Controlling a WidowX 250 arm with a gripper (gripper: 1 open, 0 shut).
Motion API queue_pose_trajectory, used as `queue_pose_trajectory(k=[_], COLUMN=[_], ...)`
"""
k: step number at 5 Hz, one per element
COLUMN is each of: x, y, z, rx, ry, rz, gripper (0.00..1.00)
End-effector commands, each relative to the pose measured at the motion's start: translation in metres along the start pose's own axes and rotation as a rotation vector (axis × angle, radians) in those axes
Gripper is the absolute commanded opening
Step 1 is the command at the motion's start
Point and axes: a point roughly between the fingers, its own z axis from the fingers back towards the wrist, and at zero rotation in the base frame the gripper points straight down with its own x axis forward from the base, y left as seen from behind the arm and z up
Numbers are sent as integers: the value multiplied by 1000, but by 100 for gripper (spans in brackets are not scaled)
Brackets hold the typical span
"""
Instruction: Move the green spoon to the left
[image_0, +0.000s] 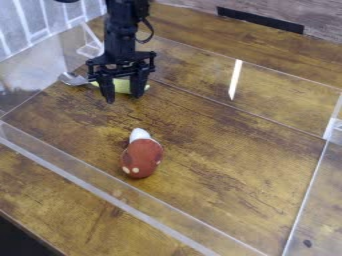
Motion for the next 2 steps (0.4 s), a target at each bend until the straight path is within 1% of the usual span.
queue_pose_trajectory(k=[1, 2], x=[11, 11], y=[1, 1], z=[17, 15], rx=[-41, -41], ry=[-30, -24], rz=[21, 21], gripper=[0, 0])
